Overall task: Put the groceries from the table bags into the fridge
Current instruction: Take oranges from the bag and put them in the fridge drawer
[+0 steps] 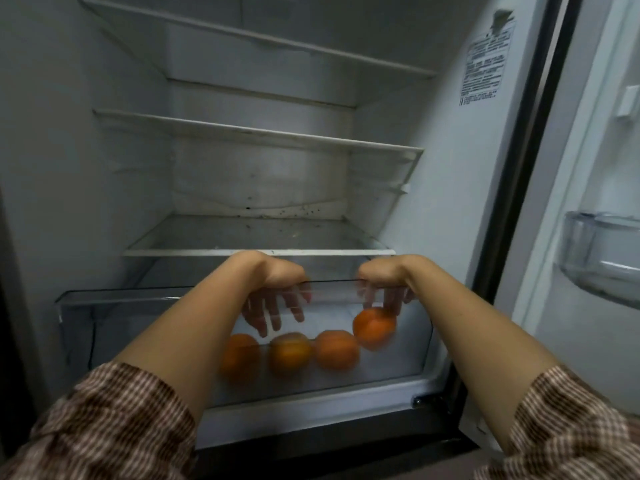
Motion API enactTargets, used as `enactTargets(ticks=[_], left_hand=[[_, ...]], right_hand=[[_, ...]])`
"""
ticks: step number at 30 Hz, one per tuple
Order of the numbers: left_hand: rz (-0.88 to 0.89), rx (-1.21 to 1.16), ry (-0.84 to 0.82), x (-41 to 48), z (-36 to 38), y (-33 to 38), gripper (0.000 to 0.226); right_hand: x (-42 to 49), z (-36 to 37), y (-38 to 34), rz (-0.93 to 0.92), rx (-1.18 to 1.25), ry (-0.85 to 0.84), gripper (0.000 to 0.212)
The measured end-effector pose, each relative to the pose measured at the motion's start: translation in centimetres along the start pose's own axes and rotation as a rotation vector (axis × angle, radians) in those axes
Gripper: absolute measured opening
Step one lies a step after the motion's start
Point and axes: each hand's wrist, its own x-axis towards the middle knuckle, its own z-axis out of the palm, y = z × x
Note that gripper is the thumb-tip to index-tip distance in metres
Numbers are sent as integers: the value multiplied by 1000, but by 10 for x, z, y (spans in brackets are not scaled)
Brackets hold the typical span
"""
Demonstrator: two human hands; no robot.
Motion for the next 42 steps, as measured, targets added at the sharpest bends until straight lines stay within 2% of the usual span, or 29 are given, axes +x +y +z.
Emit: enactTargets(ticks=[4, 6, 8, 10, 11, 13, 16, 20, 28, 31, 36, 42], left_hand=[[28, -40, 3, -5, 4, -1, 45], [88, -66, 112, -6, 7, -1, 44], [201, -68, 330, -9, 13, -1, 35], [311, -1, 668, -18, 21, -4, 30], [352, 20, 822, -23, 27, -7, 29], [403, 1, 1001, -35, 42, -14, 27], [418, 39, 1105, -59, 68, -28, 28], [406, 96, 1152, -107, 102, -53, 34], [308, 144, 1241, -236, 204, -136, 34], [249, 195, 1274, -287, 245, -177, 35], [87, 127, 1322, -375, 290, -251, 34], [-157, 88, 1329, -473, 322, -358, 34]], right_hand=[[-5, 3, -2, 36, 65, -10, 39], [-5, 8, 0, -13, 101, 71, 32], [2, 14, 8, -105, 110, 300, 29], [3, 24, 15, -166, 126, 611, 30], [1, 30, 17, -202, 168, 713, 30], [-9, 42, 17, -278, 203, 817, 23], [-34, 61, 15, -357, 117, 895, 26], [-79, 93, 8, -465, 44, 857, 35], [-199, 205, 2, -680, 76, 747, 32], [-247, 250, -7, -770, 59, 671, 39], [-321, 317, -45, -915, 45, 572, 40], [-405, 399, -123, -1103, 12, 441, 45]])
